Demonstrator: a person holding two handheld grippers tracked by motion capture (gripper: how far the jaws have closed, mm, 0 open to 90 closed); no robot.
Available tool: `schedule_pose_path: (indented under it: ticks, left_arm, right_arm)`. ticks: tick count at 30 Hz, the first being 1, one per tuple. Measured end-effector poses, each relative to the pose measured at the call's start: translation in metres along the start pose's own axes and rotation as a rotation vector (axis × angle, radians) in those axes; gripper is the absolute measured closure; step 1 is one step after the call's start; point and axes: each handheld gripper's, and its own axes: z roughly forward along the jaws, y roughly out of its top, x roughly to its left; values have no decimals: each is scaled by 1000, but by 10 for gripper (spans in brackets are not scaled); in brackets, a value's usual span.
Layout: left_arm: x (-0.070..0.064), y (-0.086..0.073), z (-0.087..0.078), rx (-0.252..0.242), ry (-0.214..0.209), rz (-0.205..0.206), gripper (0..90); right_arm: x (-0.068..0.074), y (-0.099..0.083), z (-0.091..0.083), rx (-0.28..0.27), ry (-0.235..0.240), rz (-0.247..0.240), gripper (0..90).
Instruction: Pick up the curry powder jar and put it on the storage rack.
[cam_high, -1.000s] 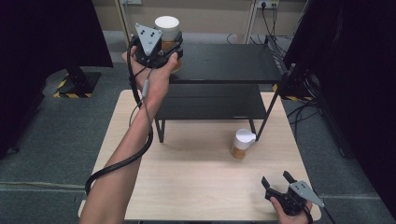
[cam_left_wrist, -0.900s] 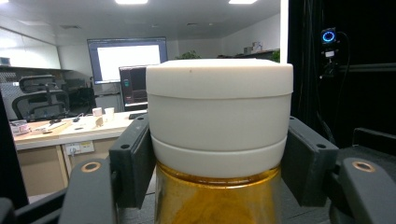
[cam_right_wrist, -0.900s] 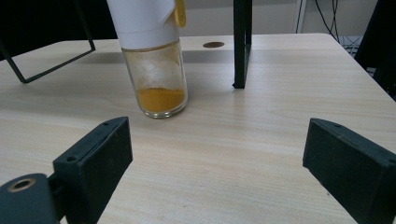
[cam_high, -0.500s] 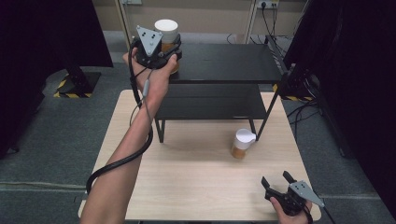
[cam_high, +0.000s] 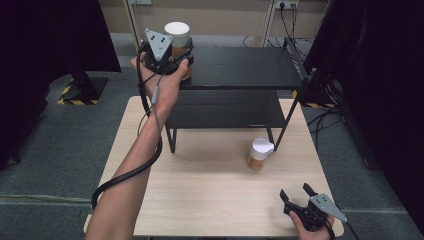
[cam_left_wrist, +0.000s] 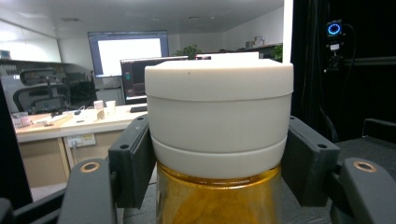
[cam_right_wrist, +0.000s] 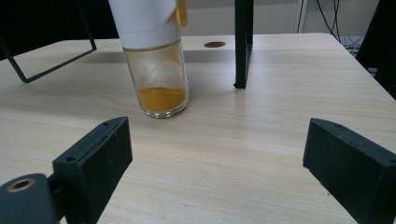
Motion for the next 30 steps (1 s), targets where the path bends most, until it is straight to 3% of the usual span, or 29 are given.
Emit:
schedule_pose_path:
  ticks: [10, 14, 17, 23, 30]
  left_arm:
    - [2, 1, 0, 7, 5, -12, 328]
    - [4, 2, -1, 19, -8, -45, 256]
    - [5, 3, -3, 29, -10, -37, 213]
    - [5, 2, -14, 23, -17, -51, 167]
    - [2, 0, -30, -5, -9, -38, 162]
  right_arm:
    - [0, 0, 0, 2, 1, 2, 81]
    - [0, 0, 0, 1, 1, 0, 80]
    - [0, 0, 0, 2, 1, -1, 80]
    - [-1, 1, 1, 6, 6, 2, 78]
    - [-1, 1, 1, 6, 4, -2, 78]
